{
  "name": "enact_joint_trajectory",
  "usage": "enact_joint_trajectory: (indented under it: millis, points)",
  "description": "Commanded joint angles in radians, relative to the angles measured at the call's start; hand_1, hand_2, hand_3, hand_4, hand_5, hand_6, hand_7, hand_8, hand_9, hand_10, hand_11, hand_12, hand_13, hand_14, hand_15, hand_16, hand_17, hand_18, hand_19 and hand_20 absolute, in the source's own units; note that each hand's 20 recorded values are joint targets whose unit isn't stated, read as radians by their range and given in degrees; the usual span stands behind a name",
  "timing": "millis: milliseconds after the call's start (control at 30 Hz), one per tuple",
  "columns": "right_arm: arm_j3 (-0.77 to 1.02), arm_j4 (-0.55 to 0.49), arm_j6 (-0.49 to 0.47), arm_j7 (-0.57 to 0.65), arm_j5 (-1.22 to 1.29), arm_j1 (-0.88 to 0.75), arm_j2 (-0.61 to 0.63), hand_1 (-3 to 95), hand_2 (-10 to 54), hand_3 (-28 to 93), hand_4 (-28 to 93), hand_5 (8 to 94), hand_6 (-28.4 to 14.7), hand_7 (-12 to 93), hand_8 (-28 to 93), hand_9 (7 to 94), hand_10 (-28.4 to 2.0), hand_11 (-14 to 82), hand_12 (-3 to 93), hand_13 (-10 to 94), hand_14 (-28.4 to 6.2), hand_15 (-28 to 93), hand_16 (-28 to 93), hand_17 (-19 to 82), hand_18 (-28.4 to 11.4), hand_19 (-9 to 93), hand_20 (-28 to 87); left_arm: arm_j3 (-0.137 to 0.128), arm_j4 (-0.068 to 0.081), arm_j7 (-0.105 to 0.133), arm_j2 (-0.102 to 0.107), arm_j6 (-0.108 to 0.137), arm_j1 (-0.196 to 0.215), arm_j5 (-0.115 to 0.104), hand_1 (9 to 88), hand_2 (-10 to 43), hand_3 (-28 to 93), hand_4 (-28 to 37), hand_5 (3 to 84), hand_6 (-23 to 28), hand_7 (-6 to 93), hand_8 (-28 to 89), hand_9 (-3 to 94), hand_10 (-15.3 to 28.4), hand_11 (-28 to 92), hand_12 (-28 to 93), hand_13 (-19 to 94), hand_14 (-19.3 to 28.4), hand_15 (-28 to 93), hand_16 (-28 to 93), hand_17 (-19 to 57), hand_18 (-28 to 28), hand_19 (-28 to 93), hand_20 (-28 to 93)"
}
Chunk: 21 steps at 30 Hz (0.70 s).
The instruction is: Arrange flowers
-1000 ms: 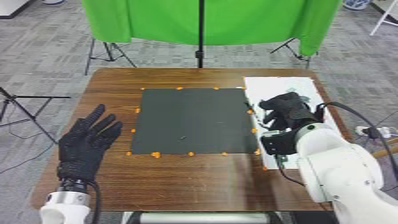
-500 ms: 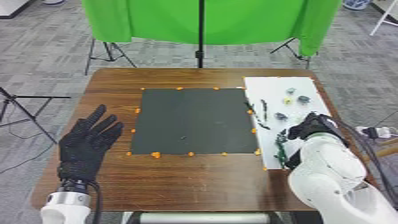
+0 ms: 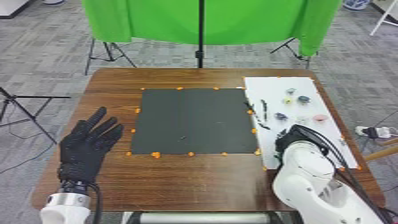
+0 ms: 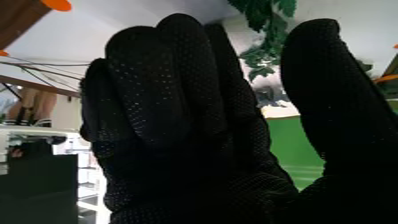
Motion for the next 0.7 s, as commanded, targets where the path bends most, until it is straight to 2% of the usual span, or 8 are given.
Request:
enact_joint_trajectory:
  millis: [33, 67, 233, 300, 367, 400, 467, 700]
  points:
    - [-0.125, 0.119, -0.057, -0.003, -0.013, 0.042, -0.011, 41.7, -8.5, 70, -23, 70.3, -7.9, 26, -11, 75.5, -19.7, 43.9, 18.4, 77, -12.8, 63, 11, 49, -22.1, 93, 17, -0.003, -0.004, -0.012, -0.010, 0.003, 0.018, 0.004, 20.1, 9.9, 78, -28.3, 37.4, 9.2, 9.8, -9, 33.1, 19.4, 22, 9, 24, 26.7, 48, -9, -10.6, 25.3, 53, 5]
    - [-0.139, 0.129, -0.070, -0.005, -0.015, 0.052, -0.012, 42.1, -8.9, 70, -23, 70.4, -7.7, 28, -11, 75.6, -19.5, 44.4, 18.4, 77, -12.6, 64, 11, 49, -22.1, 93, 17, -0.003, -0.005, -0.011, -0.009, 0.005, 0.019, 0.003, 20.0, 9.8, 78, -28.3, 37.4, 9.3, 9.8, -9, 33.1, 19.4, 22, 9, 24, 26.7, 48, -9, -10.6, 25.2, 53, 6]
    - [-0.198, 0.159, -0.115, -0.024, -0.027, 0.075, -0.010, 47.4, -9.5, 67, -26, 71.2, -7.2, 37, 6, 77.1, -17.8, 48.4, 19.2, 79, -11.1, 66, 12, 50, -21.4, 93, 25, -0.004, -0.007, -0.008, -0.009, 0.006, 0.020, 0.002, 20.0, 9.9, 78, -28.3, 37.5, 9.3, 9.8, -9, 33.2, 19.4, 23, 9, 24, 26.8, 48, -9, -10.5, 25.2, 53, 6]
    - [-0.208, 0.157, -0.106, -0.030, -0.026, 0.072, -0.017, 49.7, -9.5, 66, -27, 71.7, -6.8, 41, 8, 77.9, -17.2, 50.1, 19.4, 79, -10.6, 67, 12, 51, -21.4, 93, 28, -0.005, -0.006, -0.004, -0.007, 0.007, 0.019, 0.001, 20.1, 9.9, 78, -28.3, 37.5, 9.3, 9.8, -9, 33.3, 19.5, 23, 9, 24, 26.7, 48, -9, -10.5, 25.2, 53, 6]
    - [-0.216, 0.158, -0.087, -0.041, -0.044, 0.058, -0.020, 52.7, -9.5, 65, -28, 72.2, -6.3, 47, 9, 78.7, -16.4, 52.2, 19.6, 80, -10.1, 68, 13, 52, -21.2, 93, 31, -0.008, -0.004, -0.012, -0.009, 0.010, 0.019, 0.001, 20.1, 9.8, 78, -28.3, 37.5, 9.3, 9.8, -9, 33.3, 19.5, 23, 9, 24, 26.8, 48, -9, -10.5, 25.1, 53, 6]
    - [-0.219, 0.157, -0.081, -0.040, -0.042, 0.058, -0.022, 53.8, -9.5, 66, -28, 72.5, -6.0, 49, 9, 79.3, -16.2, 52.9, 19.5, 81, -9.8, 69, 13, 52, -21.1, 93, 32, -0.008, -0.005, -0.004, -0.005, 0.015, 0.020, -0.005, 20.1, 9.9, 78, -28.3, 37.5, 9.3, 9.8, -9, 33.3, 19.5, 23, 9, 24, 26.8, 48, -9, -10.5, 25.1, 53, 6]
    - [-0.219, 0.154, -0.043, -0.061, -0.056, 0.055, -0.021, 55.0, -9.5, 67, -28, 74.2, -5.7, 50, 9, 81.0, -15.4, 53.3, 19.3, 83, -9.2, 68, 14, 55, -20.1, 93, 34, -0.014, -0.007, 0.001, -0.005, 0.017, 0.020, -0.002, 20.1, 9.8, 78, -28.3, 37.5, 9.3, 9.8, -9, 33.3, 19.5, 23, 9, 24, 26.8, 48, -9, -10.5, 25.1, 53, 5]
    - [-0.193, 0.120, 0.194, -0.121, -0.115, 0.067, 0.028, 55.2, -9.5, 70, -28, 78.5, -6.4, 46, 12, 83.9, -14.9, 52.1, 19.8, 85, -8.7, 68, 15, 56, -19.9, 93, 36, -0.017, -0.011, 0.009, 0.004, 0.025, 0.025, -0.007, 20.1, 9.9, 78, -28.3, 37.6, 9.4, 9.7, -9, 33.4, 19.6, 23, 9, 24, 26.8, 48, -9, -10.4, 25.1, 53, 6]
